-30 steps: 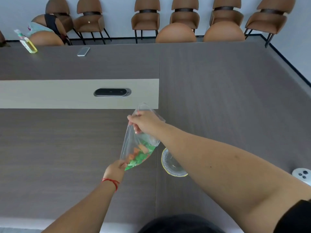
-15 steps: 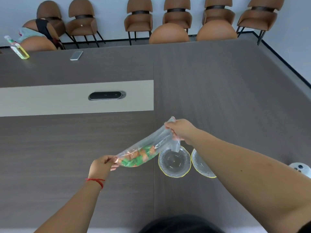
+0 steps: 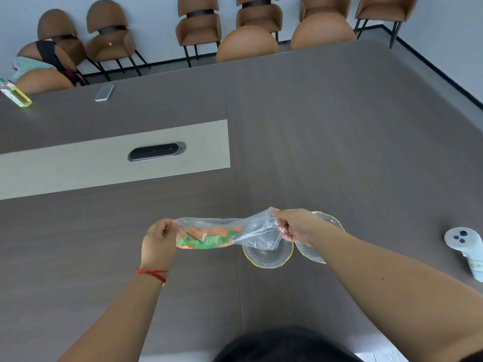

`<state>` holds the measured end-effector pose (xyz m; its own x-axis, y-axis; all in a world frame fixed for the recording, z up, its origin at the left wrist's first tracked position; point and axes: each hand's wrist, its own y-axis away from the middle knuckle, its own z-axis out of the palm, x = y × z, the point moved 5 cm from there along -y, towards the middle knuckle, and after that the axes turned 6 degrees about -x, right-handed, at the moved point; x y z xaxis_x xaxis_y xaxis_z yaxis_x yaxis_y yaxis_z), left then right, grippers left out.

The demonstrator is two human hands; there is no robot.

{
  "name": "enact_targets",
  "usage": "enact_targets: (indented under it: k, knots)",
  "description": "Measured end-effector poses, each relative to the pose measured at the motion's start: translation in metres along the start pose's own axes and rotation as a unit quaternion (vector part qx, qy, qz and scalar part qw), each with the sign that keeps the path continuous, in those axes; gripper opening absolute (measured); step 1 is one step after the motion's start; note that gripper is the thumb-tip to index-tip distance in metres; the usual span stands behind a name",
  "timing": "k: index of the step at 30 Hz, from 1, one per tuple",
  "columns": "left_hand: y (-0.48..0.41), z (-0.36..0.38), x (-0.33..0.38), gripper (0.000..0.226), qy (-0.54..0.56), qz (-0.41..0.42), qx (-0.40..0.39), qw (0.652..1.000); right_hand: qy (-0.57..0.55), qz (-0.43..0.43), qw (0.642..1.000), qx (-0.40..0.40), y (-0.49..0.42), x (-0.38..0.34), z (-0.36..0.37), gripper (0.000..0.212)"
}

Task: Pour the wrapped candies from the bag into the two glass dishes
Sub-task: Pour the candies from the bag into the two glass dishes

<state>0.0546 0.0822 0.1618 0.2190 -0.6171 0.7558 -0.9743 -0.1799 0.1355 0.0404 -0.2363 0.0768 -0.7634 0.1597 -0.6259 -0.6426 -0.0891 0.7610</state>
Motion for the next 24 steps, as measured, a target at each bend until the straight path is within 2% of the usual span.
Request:
enact_targets:
  k: [8, 15, 19, 24]
  knots:
    - [-0.002, -0.002, 0.015, 0.019, -0.005, 0.038, 0.070, 0.997, -0.082, -0.048, 0.995, 0.013, -0.004, 0.008, -0.007, 0.005]
    - [0.001, 0.005, 0.027, 0.015, 0.019, 0.061, 0.067, 0.996, -0.067, -0.062, 0.995, 0.040, -0.001, 0.013, -0.016, 0.005]
    - [0.004, 0.012, 0.027, 0.014, -0.018, 0.107, 0.034, 0.994, -0.064, -0.058, 0.995, 0.050, 0.000, 0.016, -0.018, 0.007]
    - [0.003, 0.008, 0.026, 0.013, -0.010, 0.107, 0.044, 0.993, -0.063, -0.061, 0.995, 0.052, 0.004, 0.016, -0.020, 0.003]
